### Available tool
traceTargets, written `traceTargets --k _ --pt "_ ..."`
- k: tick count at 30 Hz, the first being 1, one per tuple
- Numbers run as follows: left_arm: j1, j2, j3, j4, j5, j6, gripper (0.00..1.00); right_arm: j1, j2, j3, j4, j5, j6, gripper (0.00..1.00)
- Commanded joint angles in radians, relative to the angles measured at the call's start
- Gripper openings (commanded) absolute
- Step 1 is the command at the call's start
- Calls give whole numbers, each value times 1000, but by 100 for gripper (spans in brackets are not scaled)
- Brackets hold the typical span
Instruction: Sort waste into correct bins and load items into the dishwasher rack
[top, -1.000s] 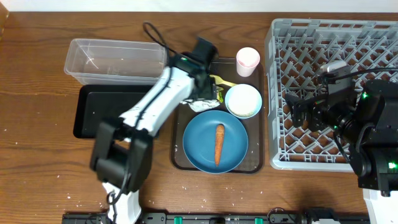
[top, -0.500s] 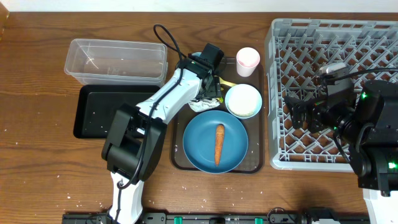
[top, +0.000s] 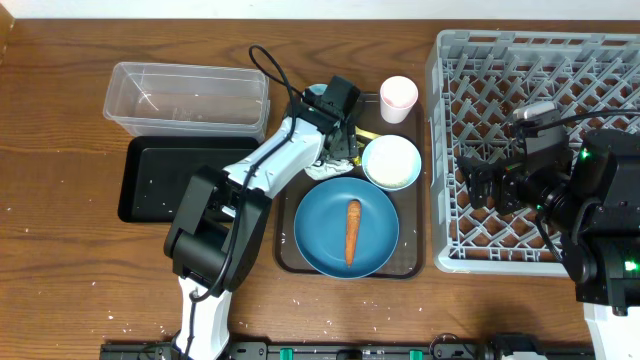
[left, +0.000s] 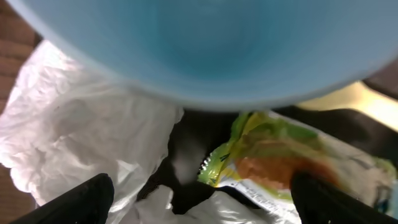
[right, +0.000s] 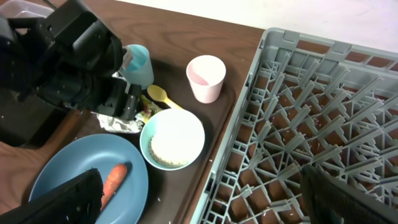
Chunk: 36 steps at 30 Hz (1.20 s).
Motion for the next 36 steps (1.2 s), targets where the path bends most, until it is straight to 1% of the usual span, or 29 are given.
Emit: traceTargets --k 1,3,4,5,6,8,9,12,14,20,25,31,34,36 --pt "-1 18 -29 19 -20 17 91 1 1 17 -2 -10 7 99" --pt "-1 18 -30 19 -20 17 81 1 1 17 -2 -11 7 99" --pt "-1 18 -30 19 -20 17 73 1 1 17 -2 -11 7 99" --pt "-1 18 -30 24 -20 17 58 1 1 17 -2 -11 7 99" --pt "-1 18 -30 26 -20 17 47 1 1 17 -2 -11 7 99" --pt "-1 18 -29 26 -20 17 33 1 1 17 -2 -11 7 99" --pt "-1 18 -29 26 -20 17 27 1 1 17 -2 -11 7 99" --pt "-1 14 -29 25 -19 17 13 1 1 17 -2 -11 7 99" --pt "-1 2 -29 18 -19 18 6 1 1 17 -2 -11 7 99" --pt "16 -112 7 -64 -20 18 6 1 1 17 -1 -11 7 99" --pt "71 -294 49 -146 -20 22 6 1 1 17 1 -11 7 99" --pt "203 -503 49 -136 -40 25 6 1 1 17 1 -11 7 99" --pt "273 -542 49 -92 -62 31 6 1 1 17 2 -11 8 99" --pt "317 -542 48 -39 -61 67 6 1 1 17 4 -11 8 99"
